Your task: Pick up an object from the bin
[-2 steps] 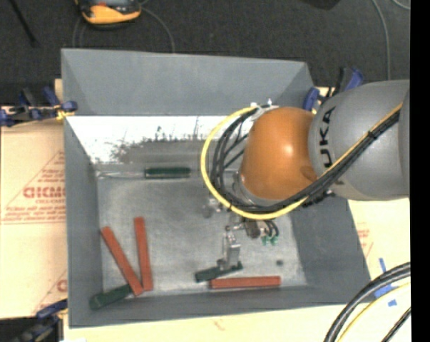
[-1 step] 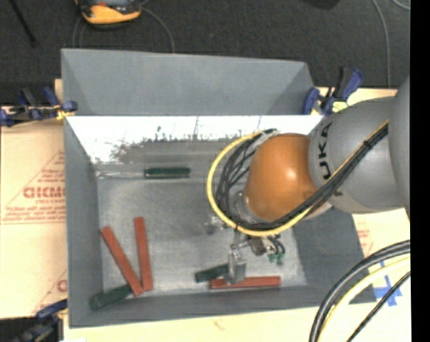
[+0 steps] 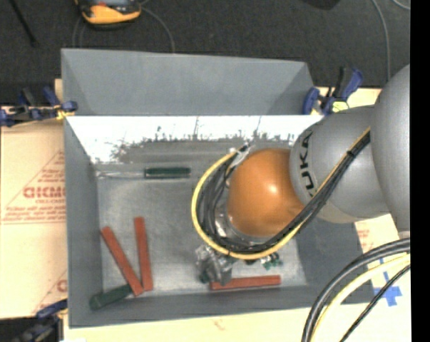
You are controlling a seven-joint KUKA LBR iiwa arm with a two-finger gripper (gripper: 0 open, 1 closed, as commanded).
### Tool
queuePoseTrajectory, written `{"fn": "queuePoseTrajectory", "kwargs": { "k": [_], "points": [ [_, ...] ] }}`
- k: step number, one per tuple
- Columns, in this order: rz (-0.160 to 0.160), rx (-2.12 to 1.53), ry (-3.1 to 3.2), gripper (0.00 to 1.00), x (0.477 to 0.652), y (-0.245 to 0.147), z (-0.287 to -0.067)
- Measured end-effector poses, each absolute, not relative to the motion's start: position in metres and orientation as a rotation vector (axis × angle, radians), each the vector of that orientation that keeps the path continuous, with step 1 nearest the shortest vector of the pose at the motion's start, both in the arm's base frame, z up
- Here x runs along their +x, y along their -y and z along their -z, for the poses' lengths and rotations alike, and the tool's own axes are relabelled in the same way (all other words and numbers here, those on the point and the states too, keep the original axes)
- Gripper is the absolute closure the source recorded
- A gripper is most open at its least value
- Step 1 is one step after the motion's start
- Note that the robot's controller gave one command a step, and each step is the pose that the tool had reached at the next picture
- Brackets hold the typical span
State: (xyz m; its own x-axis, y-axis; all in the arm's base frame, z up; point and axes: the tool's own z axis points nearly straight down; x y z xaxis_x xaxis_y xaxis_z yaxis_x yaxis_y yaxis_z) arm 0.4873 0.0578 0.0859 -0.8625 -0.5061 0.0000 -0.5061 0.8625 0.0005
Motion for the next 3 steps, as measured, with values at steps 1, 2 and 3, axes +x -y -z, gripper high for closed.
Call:
{"fn": "queuePoseTrajectory", "kwargs": {
  "k": [1, 2, 3],
  "points": [
    [0.001, 0.824, 3.031, 1.00, 0.487, -0.058, -0.086],
    [0.002, 0.843, 3.021, 1.00, 0.487, -0.057, -0.138],
    [0.001, 0.821, 3.035, 1.00, 0.475, -0.074, -0.255]
  ]
}}
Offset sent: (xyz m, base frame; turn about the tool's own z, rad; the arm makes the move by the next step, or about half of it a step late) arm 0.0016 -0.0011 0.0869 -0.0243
